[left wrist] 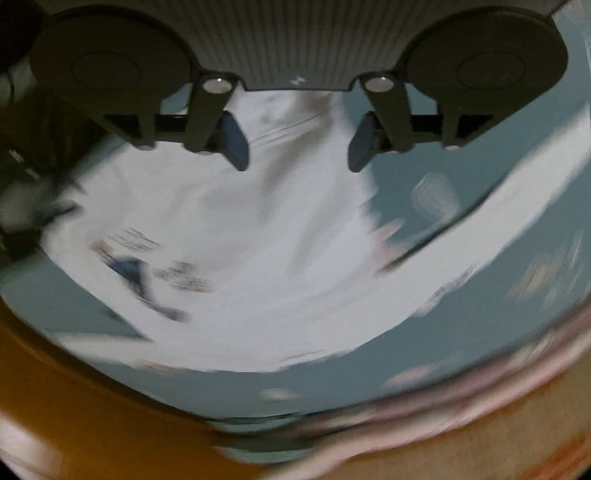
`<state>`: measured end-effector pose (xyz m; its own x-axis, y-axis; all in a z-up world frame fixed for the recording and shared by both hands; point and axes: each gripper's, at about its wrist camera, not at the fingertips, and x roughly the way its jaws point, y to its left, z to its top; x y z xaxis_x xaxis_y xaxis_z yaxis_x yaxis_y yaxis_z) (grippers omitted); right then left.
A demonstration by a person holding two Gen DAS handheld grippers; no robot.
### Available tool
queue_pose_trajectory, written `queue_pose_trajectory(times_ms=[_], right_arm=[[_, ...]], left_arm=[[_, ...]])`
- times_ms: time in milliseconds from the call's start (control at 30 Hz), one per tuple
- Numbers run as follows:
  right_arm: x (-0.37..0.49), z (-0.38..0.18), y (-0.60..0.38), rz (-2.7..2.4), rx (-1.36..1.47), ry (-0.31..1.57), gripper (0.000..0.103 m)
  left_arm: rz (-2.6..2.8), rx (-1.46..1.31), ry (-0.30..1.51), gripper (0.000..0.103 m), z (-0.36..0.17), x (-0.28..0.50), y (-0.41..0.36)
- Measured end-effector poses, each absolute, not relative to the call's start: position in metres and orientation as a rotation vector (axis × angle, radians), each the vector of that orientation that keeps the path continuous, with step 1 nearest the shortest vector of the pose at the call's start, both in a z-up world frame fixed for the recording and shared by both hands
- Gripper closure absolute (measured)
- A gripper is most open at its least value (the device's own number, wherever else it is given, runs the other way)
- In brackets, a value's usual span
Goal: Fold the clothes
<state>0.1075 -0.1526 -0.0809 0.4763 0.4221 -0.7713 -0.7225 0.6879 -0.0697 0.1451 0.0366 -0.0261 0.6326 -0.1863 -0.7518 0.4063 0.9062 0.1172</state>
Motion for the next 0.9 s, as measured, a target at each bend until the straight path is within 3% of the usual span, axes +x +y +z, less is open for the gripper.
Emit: queue_pose_trajectory(times_ms=[167, 233, 300, 800, 900], right_arm=[[0.109, -0.106, -0.136, 0.707, -0.622, 0.828, 0.059], [0.107, -0.104, -0.138, 0.718, -0.623, 0.821, 0.072], [0.107, -0.100, -0.141, 0.720, -0.613, 0.819, 0.096], [0.126, -0.081, -0.165, 0.650, -0.516, 0.788, 0.094], [0.118, -0.085, -0.164, 0.679, -0.515, 0.804, 0.091]], left_arm=[[-0.546, 0.588, 0.721, 0.033, -0.053, 0.128, -0.039], [-0.611, 0.624, 0.711, 0.033, -0.065, 0.124, -0.061], [-0.657, 0.632, 0.716, 0.033, -0.074, 0.124, -0.075], [-0.814, 0.955, 0.569, 0.033, -0.110, 0.117, -0.127], [-0.834, 0.996, 0.548, 0.043, -0.112, 0.114, -0.131]])
